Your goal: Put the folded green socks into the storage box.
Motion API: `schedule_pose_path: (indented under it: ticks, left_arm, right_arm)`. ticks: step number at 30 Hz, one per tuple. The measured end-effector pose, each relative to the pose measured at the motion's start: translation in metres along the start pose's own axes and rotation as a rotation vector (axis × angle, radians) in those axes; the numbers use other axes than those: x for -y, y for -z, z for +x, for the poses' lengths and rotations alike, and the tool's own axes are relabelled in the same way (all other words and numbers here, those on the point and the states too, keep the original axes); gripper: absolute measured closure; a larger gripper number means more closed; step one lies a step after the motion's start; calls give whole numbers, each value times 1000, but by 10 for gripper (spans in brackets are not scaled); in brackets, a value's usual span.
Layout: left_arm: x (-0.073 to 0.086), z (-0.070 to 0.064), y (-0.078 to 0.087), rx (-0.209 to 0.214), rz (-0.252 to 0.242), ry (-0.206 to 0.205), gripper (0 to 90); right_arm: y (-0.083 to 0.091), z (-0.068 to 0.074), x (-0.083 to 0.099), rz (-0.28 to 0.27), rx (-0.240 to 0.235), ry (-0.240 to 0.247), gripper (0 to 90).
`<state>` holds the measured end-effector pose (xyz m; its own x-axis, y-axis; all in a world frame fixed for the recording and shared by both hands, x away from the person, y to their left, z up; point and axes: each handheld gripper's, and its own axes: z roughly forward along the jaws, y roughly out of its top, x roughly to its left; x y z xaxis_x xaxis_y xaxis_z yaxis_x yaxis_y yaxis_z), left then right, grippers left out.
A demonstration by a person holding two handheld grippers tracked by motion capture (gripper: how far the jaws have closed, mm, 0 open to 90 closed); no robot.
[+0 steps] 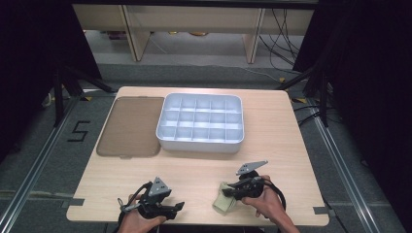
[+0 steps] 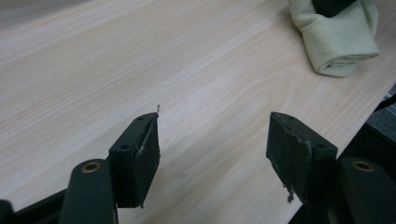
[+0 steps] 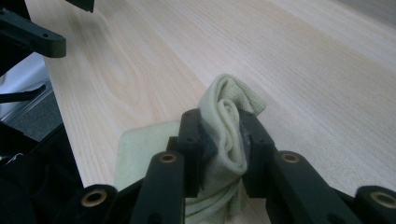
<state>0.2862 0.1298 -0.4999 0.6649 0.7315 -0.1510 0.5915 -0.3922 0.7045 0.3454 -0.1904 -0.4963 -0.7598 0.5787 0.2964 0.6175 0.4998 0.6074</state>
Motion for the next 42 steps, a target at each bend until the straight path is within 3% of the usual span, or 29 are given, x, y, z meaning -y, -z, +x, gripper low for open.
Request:
schedule_pose_path:
  ticks: [8, 11, 12, 15, 18, 19, 22, 24, 25, 30, 31, 35, 37, 38, 39, 41, 42]
  left_arm:
    - [7, 1, 5, -33, 1, -4, 309]
    - [7, 0, 4, -26, 2, 1, 298]
    - [7, 1, 5, -34, 19, -22, 287]
    - [7, 3, 4, -36, 29, -39, 277]
    - [7, 2, 5, -41, 31, -32, 276]
    - [7, 2, 4, -53, 20, -10, 276]
    - [7, 4, 5, -43, 35, -31, 275]
    - [7, 5, 5, -53, 32, -26, 268]
    - [7, 4, 4, -52, 24, -6, 266]
    - [7, 6, 5, -47, 44, -14, 260]
    - [7, 6, 5, -47, 45, -14, 259]
    - [8, 4, 3, -55, 40, 0, 253]
    - [7, 5, 5, -46, 51, -26, 253]
    - [7, 5, 4, -47, 49, -28, 253]
    - [8, 4, 3, -53, 37, -6, 253]
    - [8, 5, 3, -57, 39, -3, 253]
    - [8, 5, 3, -57, 39, -3, 252]
  right_arm:
    - [1, 3, -2, -17, 3, 22, 740]
    - [2, 4, -3, -16, 8, 20, 740]
    - [3, 4, -3, -16, 4, 21, 740]
    - [5, 5, -3, -19, 8, 19, 740]
    - [7, 5, -4, -27, 9, 23, 741]
    - [9, 5, -4, -31, 12, 26, 741]
    - [11, 5, -4, -34, 10, 20, 741]
    - [13, 3, -5, -42, 13, 25, 741]
    - [15, 4, -5, -45, 18, 21, 741]
    - [19, 2, -6, -61, 26, 31, 741]
    - [21, 4, -6, -51, 15, 0, 741]
    - [26, 1, -7, -70, 31, 21, 741]
    - [27, 0, -8, -77, 37, 38, 741]
    - [28, 1, -8, -74, 31, 20, 741]
    - [30, 0, -10, -79, 39, 38, 741]
    - [31, 1, -10, -81, 29, 28, 741]
    - [33, -1, -12, -89, 40, 50, 741]
